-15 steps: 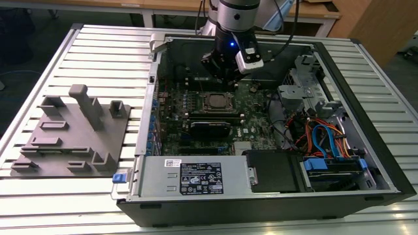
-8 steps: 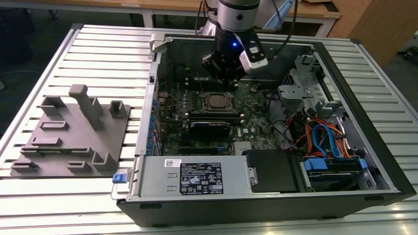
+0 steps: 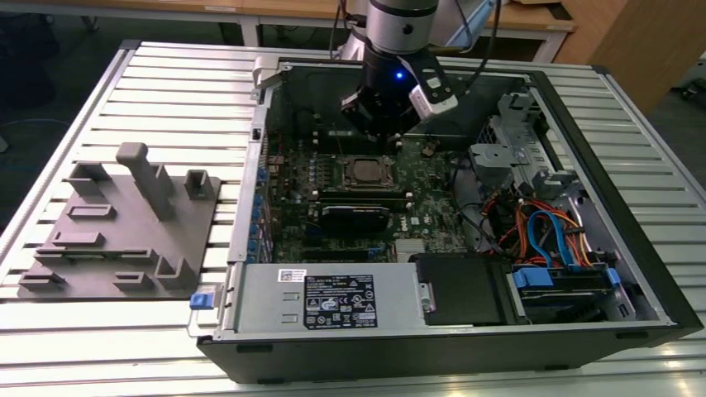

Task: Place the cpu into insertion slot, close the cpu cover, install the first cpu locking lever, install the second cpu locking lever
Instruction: 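Install the first cpu locking lever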

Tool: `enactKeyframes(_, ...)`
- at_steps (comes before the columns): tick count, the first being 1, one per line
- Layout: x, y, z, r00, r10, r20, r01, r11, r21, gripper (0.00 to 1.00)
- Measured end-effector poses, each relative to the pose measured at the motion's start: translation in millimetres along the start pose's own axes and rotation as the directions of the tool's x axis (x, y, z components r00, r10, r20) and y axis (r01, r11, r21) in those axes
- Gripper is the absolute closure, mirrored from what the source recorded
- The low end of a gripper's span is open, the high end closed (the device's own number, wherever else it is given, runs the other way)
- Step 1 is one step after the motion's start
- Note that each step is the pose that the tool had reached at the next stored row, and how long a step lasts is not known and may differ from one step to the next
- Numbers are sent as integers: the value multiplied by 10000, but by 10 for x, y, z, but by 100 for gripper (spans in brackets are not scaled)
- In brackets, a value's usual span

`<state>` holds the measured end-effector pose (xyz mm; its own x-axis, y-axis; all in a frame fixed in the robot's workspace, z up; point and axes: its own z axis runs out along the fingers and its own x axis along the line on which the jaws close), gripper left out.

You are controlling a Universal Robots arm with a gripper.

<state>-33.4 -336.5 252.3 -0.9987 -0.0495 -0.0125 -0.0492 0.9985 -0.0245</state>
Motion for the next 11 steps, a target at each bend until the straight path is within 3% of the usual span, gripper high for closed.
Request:
enactKeyframes(5,52,2,-1,10000,-6,1,6,10000,0,90)
enactKeyframes(11,180,9,-2,10000,-6,0,6,10000,0,90)
